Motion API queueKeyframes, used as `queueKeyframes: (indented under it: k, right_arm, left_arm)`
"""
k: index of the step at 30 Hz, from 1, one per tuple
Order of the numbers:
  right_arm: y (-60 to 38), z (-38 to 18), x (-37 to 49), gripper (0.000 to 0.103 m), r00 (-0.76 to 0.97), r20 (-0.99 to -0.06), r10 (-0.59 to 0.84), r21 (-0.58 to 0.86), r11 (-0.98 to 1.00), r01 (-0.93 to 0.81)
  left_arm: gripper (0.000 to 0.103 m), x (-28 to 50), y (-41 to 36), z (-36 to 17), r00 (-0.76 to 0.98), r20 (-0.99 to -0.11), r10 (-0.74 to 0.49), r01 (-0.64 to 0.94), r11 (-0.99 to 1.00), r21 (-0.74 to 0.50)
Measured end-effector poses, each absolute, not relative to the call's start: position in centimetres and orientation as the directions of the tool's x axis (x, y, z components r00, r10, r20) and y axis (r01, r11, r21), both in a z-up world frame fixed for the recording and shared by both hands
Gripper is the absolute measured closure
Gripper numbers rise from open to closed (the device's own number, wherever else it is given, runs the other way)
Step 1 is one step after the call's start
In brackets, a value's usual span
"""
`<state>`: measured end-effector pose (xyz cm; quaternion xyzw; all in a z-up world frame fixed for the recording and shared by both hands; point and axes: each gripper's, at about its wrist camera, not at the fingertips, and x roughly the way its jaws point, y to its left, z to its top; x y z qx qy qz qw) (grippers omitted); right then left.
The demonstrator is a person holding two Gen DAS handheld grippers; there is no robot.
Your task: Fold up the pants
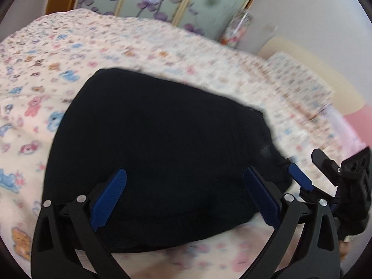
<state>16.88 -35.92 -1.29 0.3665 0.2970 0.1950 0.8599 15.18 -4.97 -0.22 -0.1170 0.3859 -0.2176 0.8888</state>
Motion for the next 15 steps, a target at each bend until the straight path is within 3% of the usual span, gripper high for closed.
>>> queueKeyframes:
  k: [2, 8, 11, 13, 15]
  right_arm:
    - [-36.0, -3.0, 17.2, 0.033, 0.715, -0.419, 0.560, 0.758, 0.649, -0.064]
    - [-36.5, -2.5, 16.6, 0.033, 0.699, -0.409, 0.587, 0.760, 0.643, -0.095]
    - [-38.5, 0.7, 14.2, 0.032, 0.787, -0.356, 0.503, 0.723, 0.682, -0.109]
    - [-39.9, 1.5, 14.8, 0.031, 0.807, -0.403, 0.432, 0.680, 0.732, -0.052]
    - [-41.3, 0.7, 17.0, 0.029, 0.765, -0.454, 0.457, 0.701, 0.713, -0.010]
  left_arm:
    - [0.004, 15.3, -4.9, -1.2, 0.596, -0.665, -0.451, 0.294, 0.893, -0.342]
    - [0.005, 14.5, -5.7, -2.0, 0.611, -0.681, -0.403, 0.348, 0.910, -0.227]
    - [0.004, 13.1, -4.3, -0.9, 0.631, -0.641, -0.437, 0.357, 0.897, -0.260]
    - [0.002, 11.9, -2.9, -0.1, 0.674, -0.599, -0.432, 0.347, 0.901, -0.260]
    - [0.002, 10.7, -1.4, 0.5, 0.723, -0.555, -0.411, 0.323, 0.912, -0.254]
